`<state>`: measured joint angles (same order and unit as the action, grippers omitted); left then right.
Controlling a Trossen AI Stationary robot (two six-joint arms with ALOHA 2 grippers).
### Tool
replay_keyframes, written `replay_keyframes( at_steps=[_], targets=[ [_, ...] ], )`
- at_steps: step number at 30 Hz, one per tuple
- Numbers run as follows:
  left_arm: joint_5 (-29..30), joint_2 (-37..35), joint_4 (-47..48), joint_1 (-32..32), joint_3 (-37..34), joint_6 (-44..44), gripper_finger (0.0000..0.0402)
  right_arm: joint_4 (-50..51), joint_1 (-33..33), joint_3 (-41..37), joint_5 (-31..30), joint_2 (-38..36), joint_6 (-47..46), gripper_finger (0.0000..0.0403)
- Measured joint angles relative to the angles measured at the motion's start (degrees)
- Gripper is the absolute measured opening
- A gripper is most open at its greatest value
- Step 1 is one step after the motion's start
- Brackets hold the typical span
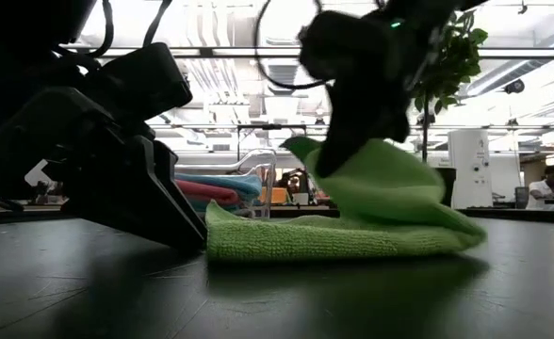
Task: Fold microfiber towels
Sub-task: Fold the green microfiber cloth
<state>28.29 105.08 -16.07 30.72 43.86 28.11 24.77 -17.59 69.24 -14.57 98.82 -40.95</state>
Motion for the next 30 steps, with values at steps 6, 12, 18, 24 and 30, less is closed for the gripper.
replay_keyframes(
  at_steps=[6,12,18,24,30],
  targets=[
    [0.15,0.00,-0.20,0.00,-0.12,-0.01,0.0150,2.57,1.12,6.17,-0.11,5.83,3.60,0.0012],
    [0.20,0.00,-0.27,0.00,-0.20,-0.01,0.0150,4.53,1.51,9.02,-0.44,8.78,4.20,0.0020],
    [0.24,0.00,-0.55,0.00,-0.33,-0.03,0.0150,4.04,1.51,9.35,-0.42,8.99,4.13,0.0076],
    [0.26,0.00,-0.67,0.00,-0.35,-0.05,0.0150,-2.05,1.31,9.35,1.55,8.99,6.49,0.0146],
    [0.28,0.00,-0.77,0.00,-0.39,-0.05,0.0150,-4.91,1.21,9.80,7.74,8.44,11.30,0.0193]
  ],
)
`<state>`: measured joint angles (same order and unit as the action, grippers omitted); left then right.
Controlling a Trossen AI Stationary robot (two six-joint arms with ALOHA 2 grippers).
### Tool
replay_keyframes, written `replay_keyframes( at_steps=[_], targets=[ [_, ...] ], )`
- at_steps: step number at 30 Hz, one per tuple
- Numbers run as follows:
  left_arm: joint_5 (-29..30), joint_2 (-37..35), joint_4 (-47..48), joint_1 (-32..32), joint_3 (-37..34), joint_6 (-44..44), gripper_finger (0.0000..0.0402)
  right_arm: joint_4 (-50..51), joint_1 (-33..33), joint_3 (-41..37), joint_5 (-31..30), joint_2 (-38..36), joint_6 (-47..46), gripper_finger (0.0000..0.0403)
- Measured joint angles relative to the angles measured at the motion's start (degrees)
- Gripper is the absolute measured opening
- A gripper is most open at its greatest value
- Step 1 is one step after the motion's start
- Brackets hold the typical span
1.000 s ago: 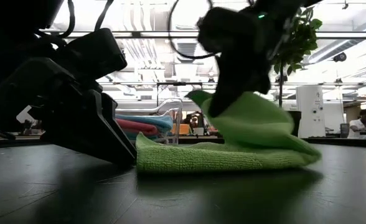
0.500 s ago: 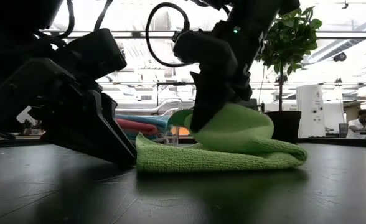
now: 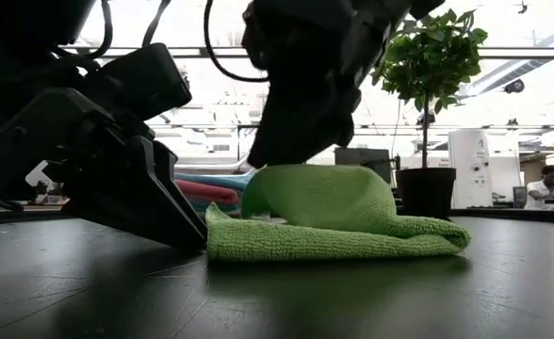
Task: Fold microfiber towels
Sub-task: Fold the green microfiber cloth
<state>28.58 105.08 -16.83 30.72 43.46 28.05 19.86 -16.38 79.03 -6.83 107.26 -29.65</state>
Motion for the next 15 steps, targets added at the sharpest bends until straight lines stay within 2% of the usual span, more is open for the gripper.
replay_keyframes(
  at_steps=[4,8,12,15],
  targets=[
    [0.00,0.00,-0.16,0.00,-0.13,-0.02,0.0150,4.23,-0.20,0.34,-0.22,-2.87,3.25,0.0208],
    [0.00,0.00,-0.60,0.00,-0.50,-0.02,0.0150,12.74,-0.94,0.11,-1.39,-5.83,4.23,0.0210],
    [0.04,0.00,-1.03,0.00,-0.74,-0.02,0.0150,20.13,-2.35,-0.97,-6.58,-8.30,3.10,0.0210],
    [0.07,0.00,-1.19,0.00,-0.81,-0.02,0.0150,20.40,-3.43,-3.60,-8.37,-9.72,2.68,0.0210]
  ],
)
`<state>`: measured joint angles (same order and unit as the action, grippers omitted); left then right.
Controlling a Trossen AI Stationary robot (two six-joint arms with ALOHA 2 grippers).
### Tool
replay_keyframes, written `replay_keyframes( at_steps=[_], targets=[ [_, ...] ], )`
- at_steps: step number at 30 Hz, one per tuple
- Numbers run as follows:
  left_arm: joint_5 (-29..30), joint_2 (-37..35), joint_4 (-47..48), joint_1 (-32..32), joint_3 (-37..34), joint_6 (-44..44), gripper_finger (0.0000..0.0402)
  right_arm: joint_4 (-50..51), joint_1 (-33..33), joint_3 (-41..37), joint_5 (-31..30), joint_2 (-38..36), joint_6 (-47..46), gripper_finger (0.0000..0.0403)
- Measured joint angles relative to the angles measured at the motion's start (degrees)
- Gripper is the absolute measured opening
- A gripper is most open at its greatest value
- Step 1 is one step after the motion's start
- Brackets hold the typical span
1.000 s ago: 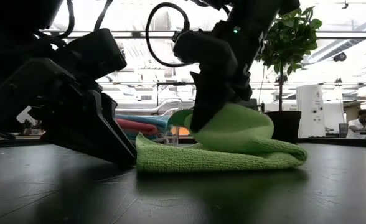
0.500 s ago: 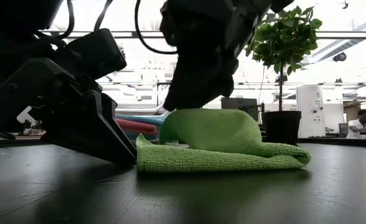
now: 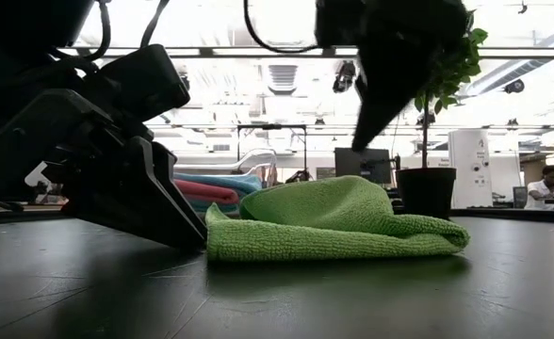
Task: Fold microfiber towels
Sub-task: Fold the green microfiber cloth
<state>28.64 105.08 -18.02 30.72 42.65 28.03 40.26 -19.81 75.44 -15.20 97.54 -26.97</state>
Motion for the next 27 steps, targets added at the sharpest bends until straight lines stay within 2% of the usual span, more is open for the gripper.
replay_keyframes(
  at_steps=[5,14,18,22,27],
  targets=[
    [0.04,0.00,-0.11,0.00,-0.02,0.00,0.0150,-2.62,-1.00,-5.15,0.19,-0.93,-0.45,0.0210],
    [0.17,0.00,-0.80,-0.02,-0.23,0.00,0.0150,-19.19,-0.87,-15.61,2.23,-2.82,-2.05,0.0210],
    [0.18,0.00,-0.98,-0.02,-0.33,0.00,0.0150,-28.72,-0.77,-19.81,5.99,-2.80,-2.18,0.0204],
    [0.20,0.00,-1.06,-0.02,-0.41,0.00,0.0150,-35.94,-0.83,-22.19,8.22,-2.80,-3.19,0.0173],
    [0.31,0.00,-1.25,-0.02,-0.55,0.00,0.0150,-37.06,-0.79,-22.20,8.17,-2.80,-3.28,0.0108]
  ],
)
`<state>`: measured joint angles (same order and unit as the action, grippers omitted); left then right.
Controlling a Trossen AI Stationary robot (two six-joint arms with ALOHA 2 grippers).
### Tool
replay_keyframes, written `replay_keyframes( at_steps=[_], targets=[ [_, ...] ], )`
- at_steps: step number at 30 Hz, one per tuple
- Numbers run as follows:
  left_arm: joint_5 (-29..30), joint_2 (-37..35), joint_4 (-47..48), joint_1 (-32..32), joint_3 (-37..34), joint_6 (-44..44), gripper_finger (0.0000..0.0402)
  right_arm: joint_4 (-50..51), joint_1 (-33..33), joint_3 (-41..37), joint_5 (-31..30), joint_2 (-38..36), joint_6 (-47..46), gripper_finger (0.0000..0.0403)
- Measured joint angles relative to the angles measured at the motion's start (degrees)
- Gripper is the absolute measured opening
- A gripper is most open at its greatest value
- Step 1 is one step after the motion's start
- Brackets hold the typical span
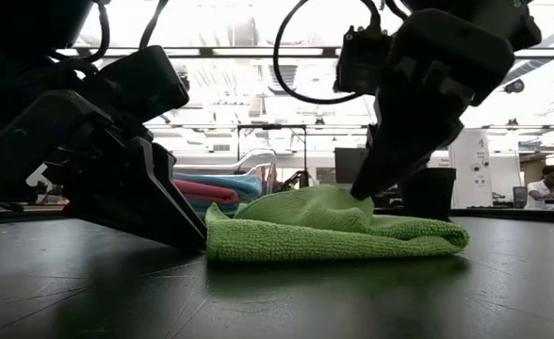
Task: Fold microfiber towels
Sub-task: Fold the green microfiber cloth
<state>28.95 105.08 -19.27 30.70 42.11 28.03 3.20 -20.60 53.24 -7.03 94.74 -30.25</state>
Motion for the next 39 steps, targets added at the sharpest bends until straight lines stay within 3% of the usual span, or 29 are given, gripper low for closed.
replay_keyframes(
  at_steps=[5,7,18,27,31,39],
  targets=[
    [0.11,0.00,0.02,0.00,0.00,0.00,0.0150,-2.42,-0.02,0.45,0.02,0.00,0.86,0.0029],
    [0.13,0.00,0.03,0.00,-0.02,0.01,0.0150,-2.91,-0.02,0.43,0.04,0.00,0.92,0.0014],
    [0.26,0.00,0.09,0.00,-0.02,0.02,0.0150,-13.77,-0.17,0.48,2.82,0.00,3.08,0.0008],
    [0.31,0.00,0.09,0.00,-0.02,0.02,0.0150,-17.08,-0.18,0.49,3.03,0.39,4.36,0.0008],
    [0.33,0.00,0.08,0.00,-0.02,0.02,0.0150,-22.08,-0.24,1.21,5.98,3.23,4.44,0.0008],
    [0.33,0.00,-0.15,0.00,-0.07,0.02,0.0150,-20.91,-0.24,7.63,7.93,9.90,7.62,0.0008]
  ],
)
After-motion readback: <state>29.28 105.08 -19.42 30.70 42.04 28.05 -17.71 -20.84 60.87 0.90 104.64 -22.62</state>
